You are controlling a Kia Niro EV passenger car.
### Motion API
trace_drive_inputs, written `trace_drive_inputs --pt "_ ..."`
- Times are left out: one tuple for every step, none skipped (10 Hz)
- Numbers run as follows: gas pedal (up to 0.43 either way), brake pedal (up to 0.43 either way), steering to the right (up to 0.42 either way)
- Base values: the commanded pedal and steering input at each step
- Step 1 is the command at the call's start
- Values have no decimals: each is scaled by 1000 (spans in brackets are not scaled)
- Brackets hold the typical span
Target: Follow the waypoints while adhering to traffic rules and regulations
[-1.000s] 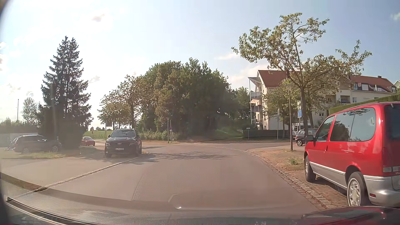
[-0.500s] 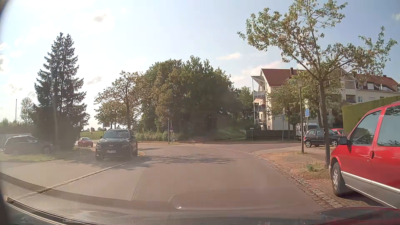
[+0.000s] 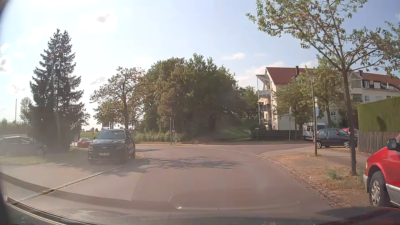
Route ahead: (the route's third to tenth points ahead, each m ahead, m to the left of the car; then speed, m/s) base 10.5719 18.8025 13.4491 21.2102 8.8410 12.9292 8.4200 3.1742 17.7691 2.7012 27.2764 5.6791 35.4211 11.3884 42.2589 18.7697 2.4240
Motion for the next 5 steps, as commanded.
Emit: trace_drive_inputs --pt "0 128 -129" --pt "0 116 -149" --pt "0 61 -168" --pt "0 18 -179" --pt "0 18 -188"
